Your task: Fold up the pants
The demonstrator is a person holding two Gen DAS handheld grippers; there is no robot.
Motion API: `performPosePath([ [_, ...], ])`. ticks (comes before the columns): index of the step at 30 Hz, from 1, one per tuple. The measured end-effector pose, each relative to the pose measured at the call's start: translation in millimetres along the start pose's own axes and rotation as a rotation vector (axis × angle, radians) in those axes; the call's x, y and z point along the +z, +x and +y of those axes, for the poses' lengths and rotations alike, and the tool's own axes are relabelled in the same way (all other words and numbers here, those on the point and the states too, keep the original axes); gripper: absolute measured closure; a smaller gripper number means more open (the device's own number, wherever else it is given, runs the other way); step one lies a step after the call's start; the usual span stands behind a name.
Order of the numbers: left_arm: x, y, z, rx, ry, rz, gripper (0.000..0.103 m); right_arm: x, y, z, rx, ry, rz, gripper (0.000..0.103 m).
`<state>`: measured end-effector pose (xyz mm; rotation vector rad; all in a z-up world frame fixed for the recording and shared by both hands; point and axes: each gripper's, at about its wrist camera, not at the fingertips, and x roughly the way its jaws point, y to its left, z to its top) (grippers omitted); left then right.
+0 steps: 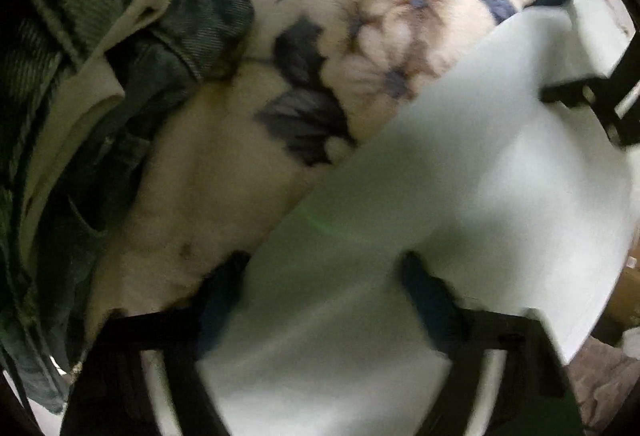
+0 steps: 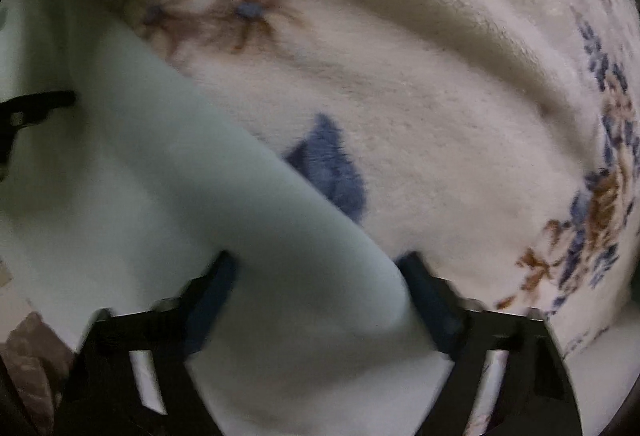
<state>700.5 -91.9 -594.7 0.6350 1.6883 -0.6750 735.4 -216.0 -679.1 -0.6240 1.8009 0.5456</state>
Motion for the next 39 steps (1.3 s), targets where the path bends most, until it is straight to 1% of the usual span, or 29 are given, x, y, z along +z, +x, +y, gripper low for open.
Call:
performPosePath([
  [1, -4, -4, -2, -0.005, -0.004, 0.002, 0.062, -2, -3, -1, 0.024, 0.008, -0.008, 0.059],
  [2, -8, -8, -5, 0.001, 0.001, 0.005, 0.068, -4, -5, -2, 0.027, 0.017, -0.014, 0.065],
  [3, -13, -15, -7, 0.025, 0.005, 0.001, 0.077, -6, -8, -3, 0.03, 0.028, -0.023, 0.074],
  [4, -19, -19, -13, 0.037, 0.005, -0.005, 0.083, -10, -11, -5, 0.035, 0.043, -0.033, 0.08],
  [7, -36, -37, -24, 0.061, -0.046, -0.054, 0.09, -24, -18, -7, 0.048, 0.111, -0.069, 0.085],
  [10, -58, -69, -36, 0.087, -0.097, -0.116, 0.091, -42, -29, 1, 0.022, 0.149, -0.113, 0.087],
  [11, -66, -81, -40, 0.097, -0.129, -0.146, 0.091, -47, -33, 3, 0.018, 0.158, -0.126, 0.087],
  [12, -74, -84, -47, 0.092, -0.162, -0.157, 0.091, -55, -38, 6, 0.019, 0.177, -0.143, 0.087],
  [13, -89, -99, -52, 0.086, -0.212, -0.18, 0.091, -64, -44, 6, 0.019, 0.189, -0.159, 0.088],
  [14, -103, -110, -57, 0.08, -0.251, -0.191, 0.091, -75, -50, 10, 0.017, 0.202, -0.186, 0.088],
  [16, -135, -135, -74, 0.078, -0.346, -0.238, 0.091, -95, -59, 21, 0.018, 0.219, -0.226, 0.088],
  [17, -147, -140, -84, 0.06, -0.389, -0.254, 0.091, -110, -64, 26, 0.029, 0.232, -0.237, 0.088],
  [18, -167, -151, -95, 0.043, -0.445, -0.275, 0.091, -139, -74, 29, 0.038, 0.261, -0.26, 0.088],
  [19, -173, -145, -106, 0.036, -0.476, -0.287, 0.091, -151, -81, 30, 0.045, 0.279, -0.277, 0.088],
  [20, -190, -152, -121, 0.023, -0.512, -0.303, 0.091, -173, -83, 39, 0.045, 0.29, -0.299, 0.088],
  [21, -184, -138, -131, 0.025, -0.534, -0.309, 0.091, -186, -88, 57, 0.036, 0.299, -0.313, 0.088],
  [22, -191, -128, -144, 0.029, -0.558, -0.315, 0.091, -202, -89, 73, 0.04, 0.321, -0.324, 0.088],
  [23, -197, -120, -162, 0.025, -0.573, -0.312, 0.091, -213, -86, 102, 0.044, 0.338, -0.328, 0.088],
  [24, -205, -107, -172, 0.022, -0.593, -0.304, 0.091, -227, -84, 119, 0.036, 0.351, -0.33, 0.088],
  [26, -226, -79, -193, -0.002, -0.623, -0.28, 0.091, -260, -72, 151, 0.024, 0.368, -0.324, 0.088],
  [27, -242, -64, -205, -0.022, -0.645, -0.26, 0.091, -270, -61, 161, 0.017, 0.372, -0.313, 0.088],
  [29, -252, -36, -221, -0.049, -0.667, -0.223, 0.091, -298, -36, 188, 0.004, 0.372, -0.281, 0.088],
  [30, -260, -16, -228, -0.068, -0.685, -0.203, 0.091, -302, -25, 195, -0.004, 0.368, -0.263, 0.088],
  [31, -262, -1, -234, -0.08, -0.694, -0.19, 0.091, -312, -6, 210, -0.028, 0.352, -0.232, 0.088],
  [33, -267, 26, -244, -0.102, -0.706, -0.162, 0.091, -323, 20, 229, -0.07, 0.337, -0.201, 0.088],
  [34, -268, 39, -248, -0.099, -0.707, -0.15, 0.091, -326, 31, 237, -0.099, 0.32, -0.187, 0.088],
  [36, -266, 58, -253, -0.077, -0.691, -0.156, 0.091, -329, 50, 247, -0.133, 0.316, -0.178, 0.087],
  [38, -263, 64, -253, -0.069, -0.685, -0.166, 0.09, -329, 63, 254, -0.169, 0.305, -0.179, 0.085],
  [39, -263, 64, -254, -0.067, -0.684, -0.171, 0.087, -329, 68, 255, -0.18, 0.309, -0.18, 0.084],
])
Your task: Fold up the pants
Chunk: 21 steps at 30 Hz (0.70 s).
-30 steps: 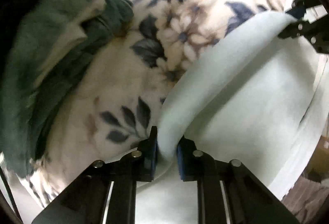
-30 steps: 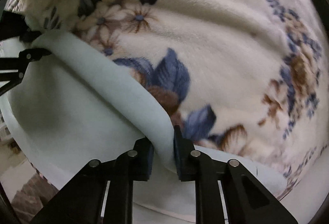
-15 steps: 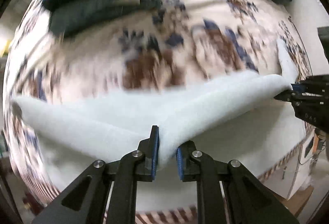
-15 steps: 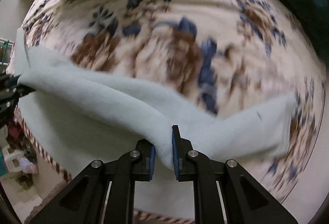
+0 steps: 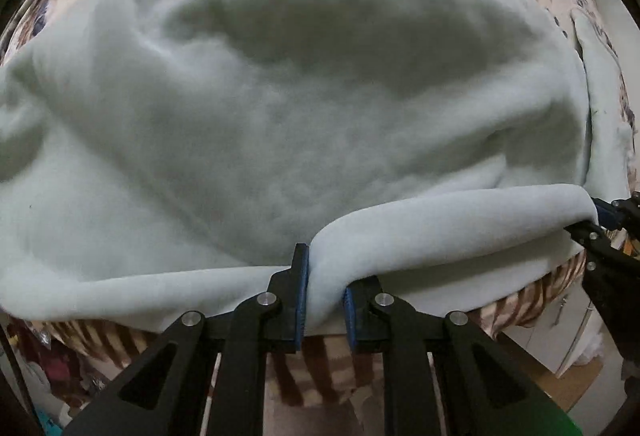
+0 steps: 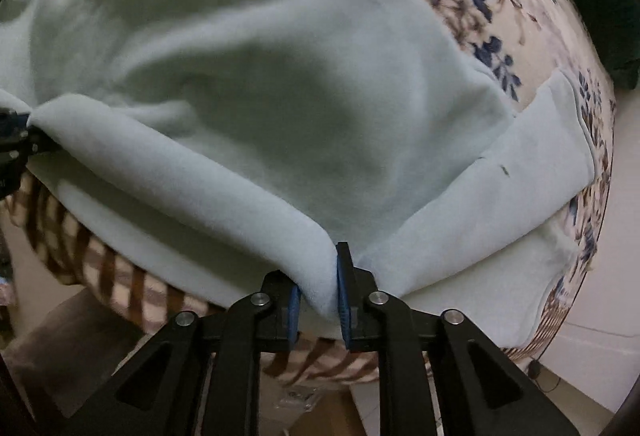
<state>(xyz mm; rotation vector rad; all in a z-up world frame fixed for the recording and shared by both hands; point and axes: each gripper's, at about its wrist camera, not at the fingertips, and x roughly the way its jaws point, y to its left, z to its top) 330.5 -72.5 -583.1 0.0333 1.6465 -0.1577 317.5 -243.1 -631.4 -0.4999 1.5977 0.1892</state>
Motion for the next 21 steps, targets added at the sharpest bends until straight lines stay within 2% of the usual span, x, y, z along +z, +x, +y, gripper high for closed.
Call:
performPosePath([
  [3, -1, -9, -1, -0.004, -0.028, -0.019, 0.084, -2, 5, -1, 0.004, 0.029, -0.008, 0.075],
  [5, -5, -19, -3, 0.008, -0.056, -0.038, 0.082, -3, 4, -2, 0.016, 0.028, -0.011, 0.063],
  [6, -6, -25, -6, 0.019, -0.068, -0.048, 0.08, -5, 0, -4, 0.041, 0.036, -0.016, 0.046],
  [7, -12, -31, -6, 0.03, -0.074, -0.057, 0.077, -7, -4, -6, 0.081, 0.045, -0.018, 0.024],
  [8, -13, -36, -8, 0.043, -0.08, -0.068, 0.074, -7, -8, -8, 0.116, 0.05, -0.022, 0.014],
  [9, -16, -42, -11, 0.05, -0.09, -0.084, 0.065, -9, -14, -8, 0.147, 0.055, -0.029, 0.008],
  [11, -19, -51, -14, 0.053, -0.112, -0.1, 0.043, -13, -27, -11, 0.162, 0.063, -0.043, 0.008],
  [12, -21, -56, -15, 0.053, -0.128, -0.108, 0.016, -15, -35, -15, 0.183, 0.077, -0.051, 0.008],
  [13, -22, -60, -15, 0.047, -0.141, -0.115, 0.003, -18, -41, -20, 0.204, 0.091, -0.059, 0.008],
  [15, -26, -73, -15, 0.045, -0.177, -0.143, 0.003, -23, -56, -37, 0.248, 0.146, -0.081, 0.008],
  [18, -29, -99, -15, 0.104, -0.228, -0.211, 0.003, -24, -71, -76, 0.278, 0.258, -0.113, 0.008],
  [19, -18, -107, -5, 0.124, -0.239, -0.229, 0.003, -24, -75, -92, 0.281, 0.309, -0.123, 0.008],
  [21, -10, -112, -2, 0.168, -0.257, -0.26, 0.003, -1, -78, -127, 0.265, 0.419, -0.135, 0.008],
])
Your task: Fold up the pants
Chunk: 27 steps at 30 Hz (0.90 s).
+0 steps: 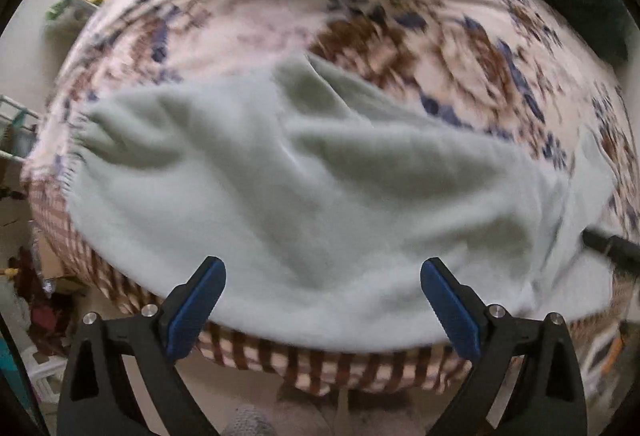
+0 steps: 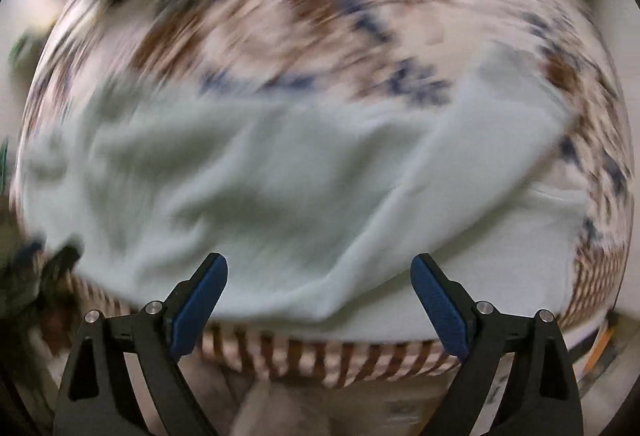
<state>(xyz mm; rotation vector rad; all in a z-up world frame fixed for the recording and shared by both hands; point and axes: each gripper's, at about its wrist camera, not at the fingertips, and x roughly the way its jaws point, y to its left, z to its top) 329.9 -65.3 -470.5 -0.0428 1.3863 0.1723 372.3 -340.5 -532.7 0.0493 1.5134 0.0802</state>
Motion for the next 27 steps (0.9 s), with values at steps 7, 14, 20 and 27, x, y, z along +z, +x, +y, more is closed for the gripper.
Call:
performPosePath([
  [7, 40, 53, -39, 0.082, 0.028, -0.013, 0.003, 113, 49, -92, -0.159, 0.271, -0.016, 0.008],
  [14, 45, 55, -74, 0.065, 0.072, -0.044, 0.003, 129, 96, -127, -0.199, 0.375, 0.005, 0.09],
  [20, 23, 40, -101, 0.007, 0.127, -0.037, 0.003, 5, 14, -210, -0.034, 0.741, -0.222, 0.094],
  [27, 2, 53, -123, -0.004, 0.174, 0.023, 0.003, -119, 81, -278, 0.28, 1.138, -0.118, 0.083],
])
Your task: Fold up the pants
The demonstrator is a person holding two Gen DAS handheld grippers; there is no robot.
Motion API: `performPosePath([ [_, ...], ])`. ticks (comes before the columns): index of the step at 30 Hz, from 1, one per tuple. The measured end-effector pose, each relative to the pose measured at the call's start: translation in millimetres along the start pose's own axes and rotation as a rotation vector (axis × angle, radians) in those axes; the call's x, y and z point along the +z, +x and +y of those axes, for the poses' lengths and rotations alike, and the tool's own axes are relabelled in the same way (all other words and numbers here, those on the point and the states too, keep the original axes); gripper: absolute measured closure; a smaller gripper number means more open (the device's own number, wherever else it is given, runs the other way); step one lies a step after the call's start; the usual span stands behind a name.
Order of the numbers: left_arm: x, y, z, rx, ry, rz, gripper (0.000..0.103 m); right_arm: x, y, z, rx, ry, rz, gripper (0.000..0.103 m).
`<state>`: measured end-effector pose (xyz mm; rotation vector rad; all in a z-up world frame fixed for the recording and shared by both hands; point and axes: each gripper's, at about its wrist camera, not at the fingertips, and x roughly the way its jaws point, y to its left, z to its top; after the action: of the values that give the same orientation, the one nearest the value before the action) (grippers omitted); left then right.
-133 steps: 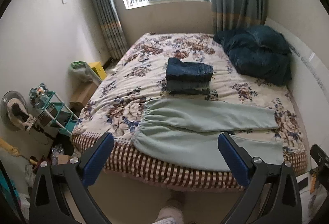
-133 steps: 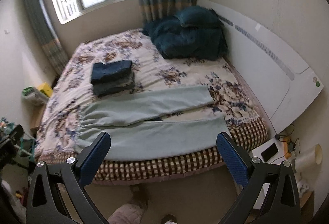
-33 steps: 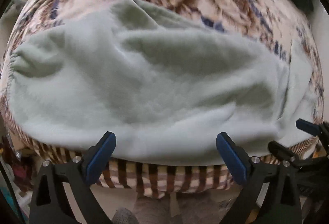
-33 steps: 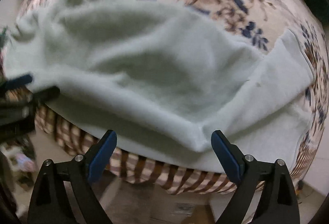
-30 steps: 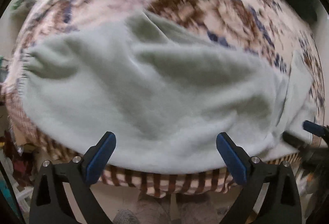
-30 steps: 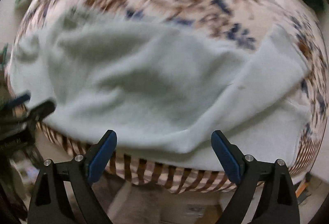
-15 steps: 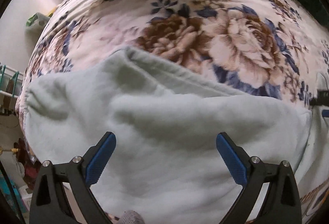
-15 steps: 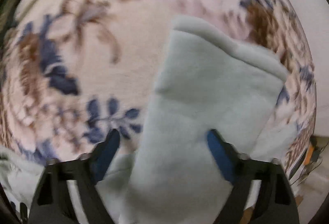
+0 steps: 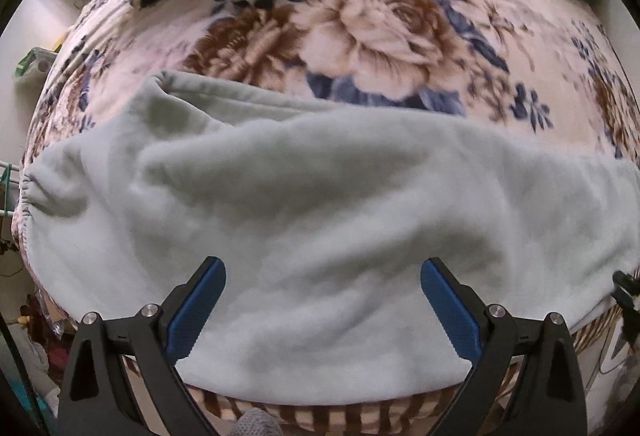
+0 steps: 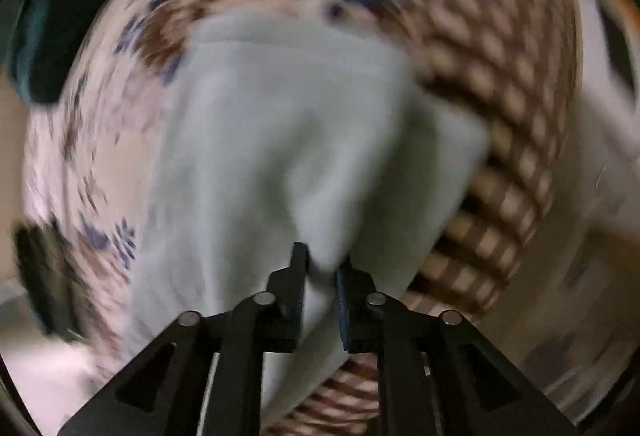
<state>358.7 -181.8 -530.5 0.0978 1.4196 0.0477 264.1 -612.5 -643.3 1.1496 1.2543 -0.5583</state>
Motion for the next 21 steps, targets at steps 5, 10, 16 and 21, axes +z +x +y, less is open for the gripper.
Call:
performPosePath([
  [5, -3, 6, -7, 0.01, 0.021, 0.003, 0.003, -4, 18, -21, 0.126, 0.043, -0.048, 0.093],
  [10, -4, 0, -3, -0.004, 0.017, -0.005, 0.003, -22, -23, -10, 0.091, -0.05, -0.125, 0.096],
  [16, -7, -2, 9, -0.003, 0.012, 0.0, 0.003, -28, -19, -25, -0.029, -0.074, -0.069, 0.095],
  [21, -12, -11, 41, 0.004, -0.03, -0.036, 0.003, -26, 7, -21, -0.087, -0.087, 0.038, 0.068],
])
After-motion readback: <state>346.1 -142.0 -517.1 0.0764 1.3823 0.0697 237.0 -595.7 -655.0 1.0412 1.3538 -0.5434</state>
